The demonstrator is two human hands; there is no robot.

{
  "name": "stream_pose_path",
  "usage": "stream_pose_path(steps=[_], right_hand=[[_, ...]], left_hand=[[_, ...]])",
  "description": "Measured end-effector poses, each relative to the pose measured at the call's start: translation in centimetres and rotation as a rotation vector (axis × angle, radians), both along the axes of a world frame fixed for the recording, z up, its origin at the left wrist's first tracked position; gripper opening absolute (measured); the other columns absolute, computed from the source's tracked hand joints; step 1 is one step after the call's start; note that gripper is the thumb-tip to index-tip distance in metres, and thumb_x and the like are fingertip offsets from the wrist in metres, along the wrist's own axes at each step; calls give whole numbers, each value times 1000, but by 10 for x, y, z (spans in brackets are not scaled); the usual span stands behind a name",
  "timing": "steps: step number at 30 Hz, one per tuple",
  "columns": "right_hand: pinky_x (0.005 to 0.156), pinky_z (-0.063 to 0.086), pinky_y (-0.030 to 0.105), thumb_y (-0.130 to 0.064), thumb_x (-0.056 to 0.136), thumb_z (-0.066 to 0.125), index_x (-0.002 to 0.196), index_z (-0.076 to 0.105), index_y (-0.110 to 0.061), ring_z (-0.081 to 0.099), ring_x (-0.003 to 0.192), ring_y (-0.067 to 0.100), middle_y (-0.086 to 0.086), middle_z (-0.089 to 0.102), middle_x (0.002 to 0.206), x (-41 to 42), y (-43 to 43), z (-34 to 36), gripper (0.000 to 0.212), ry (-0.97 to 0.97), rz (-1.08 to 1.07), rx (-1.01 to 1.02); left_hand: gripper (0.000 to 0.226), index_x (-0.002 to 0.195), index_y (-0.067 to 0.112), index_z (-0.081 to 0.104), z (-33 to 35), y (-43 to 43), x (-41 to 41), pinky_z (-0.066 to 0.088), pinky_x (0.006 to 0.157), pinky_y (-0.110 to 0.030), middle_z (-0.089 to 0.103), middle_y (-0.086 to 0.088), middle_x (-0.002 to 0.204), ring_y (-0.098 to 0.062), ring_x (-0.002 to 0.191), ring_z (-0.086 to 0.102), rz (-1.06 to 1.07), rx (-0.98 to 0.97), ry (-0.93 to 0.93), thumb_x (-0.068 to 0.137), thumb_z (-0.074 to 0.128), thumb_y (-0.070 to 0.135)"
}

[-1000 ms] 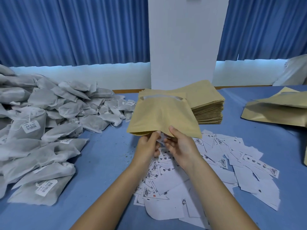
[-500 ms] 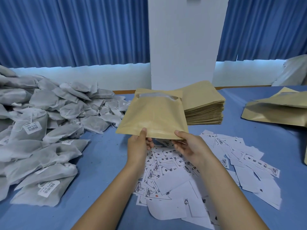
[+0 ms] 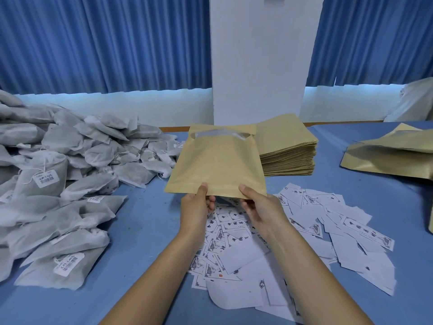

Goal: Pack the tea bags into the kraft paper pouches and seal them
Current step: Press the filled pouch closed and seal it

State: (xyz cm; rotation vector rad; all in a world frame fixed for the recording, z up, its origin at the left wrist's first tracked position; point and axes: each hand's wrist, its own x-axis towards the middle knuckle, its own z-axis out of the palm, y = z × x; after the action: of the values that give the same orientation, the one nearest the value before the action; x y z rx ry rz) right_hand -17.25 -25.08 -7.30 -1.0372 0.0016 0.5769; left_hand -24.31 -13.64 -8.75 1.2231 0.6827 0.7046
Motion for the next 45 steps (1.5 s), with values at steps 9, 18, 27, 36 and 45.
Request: stream_pose_path(steps=[9,18,27,36,45], right_hand=[[59,51,17,-2,79,74,84,64,-6,57,60,11,3,66,73,-7,10,-4,12,50,-94,77],[55,50,19,3,79,71,86,64,-5,56,60,14,4,65,74,-11,13,-6,13,-60,-79,62],[50,42,22,6,80,68,77,61,-8,46,49,11,0,61,59,-9,15,-9,16,-98,-55,34],[55,37,27,4,81,68,104,62,13,43,54,19,19,60,84,-18,17,-8,25,-96,-10,-8],[48,36,20,4,80,69,80,62,-7,43,47,10,2,60,62,-28,20,-10,12,-68,64,29]], left_hand=[[32,69,9,55,-3,-8,3,38,42,-22,54,1,51,-10,40,46,-51,-34,-35,97,52,25],[36,67,6,57,-6,-17,3,39,42,-24,52,2,47,-10,39,45,-75,19,-6,97,52,25],[20,80,9,60,0,-16,-1,38,42,-24,56,0,53,-11,42,48,-51,-29,-29,94,57,23],[24,69,9,57,0,-23,-4,33,36,-17,50,2,44,-8,35,43,-81,-10,-19,92,56,16],[27,65,16,53,-2,-16,-7,33,38,-14,40,7,42,-9,40,35,-57,-2,-38,91,60,18]])
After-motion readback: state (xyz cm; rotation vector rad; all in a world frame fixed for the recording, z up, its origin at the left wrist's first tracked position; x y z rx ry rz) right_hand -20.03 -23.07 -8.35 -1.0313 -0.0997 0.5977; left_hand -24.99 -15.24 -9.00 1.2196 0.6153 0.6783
